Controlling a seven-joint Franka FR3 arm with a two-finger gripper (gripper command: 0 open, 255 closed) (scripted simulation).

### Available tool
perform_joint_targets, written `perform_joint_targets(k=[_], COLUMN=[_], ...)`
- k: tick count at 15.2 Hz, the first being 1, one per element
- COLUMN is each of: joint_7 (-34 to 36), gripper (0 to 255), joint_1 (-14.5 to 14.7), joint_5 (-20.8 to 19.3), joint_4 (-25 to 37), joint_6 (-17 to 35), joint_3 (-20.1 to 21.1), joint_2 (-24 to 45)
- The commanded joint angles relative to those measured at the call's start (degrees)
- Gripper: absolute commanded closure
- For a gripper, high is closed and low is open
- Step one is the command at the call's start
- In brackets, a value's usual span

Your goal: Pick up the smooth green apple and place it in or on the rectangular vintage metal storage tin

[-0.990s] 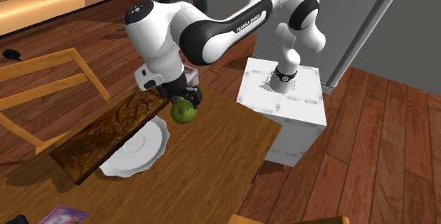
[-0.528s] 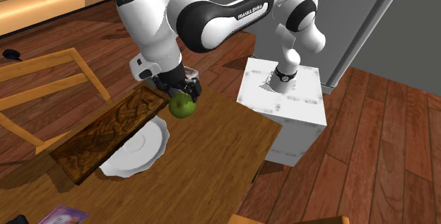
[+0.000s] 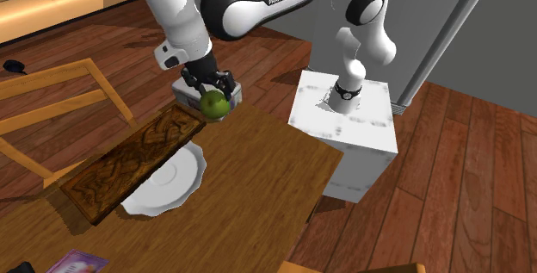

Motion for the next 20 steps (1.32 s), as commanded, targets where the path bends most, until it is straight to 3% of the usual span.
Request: perform_joint_targets(k=[1, 11, 20], joint_7=[-2.32, -14.11, -25.19], gripper=[255, 255, 255], joint_1=[-1.49, -9.83, -20.42], joint_5=[-0.31, -1.07, 0.76], joint_4=[-0.63, -1.69, 6.21], joint_6=[0.04, 0.36, -2.29], joint_3=[-0.70, -4.19, -6.40], joint_2=[-0.63, -1.50, 3.62])
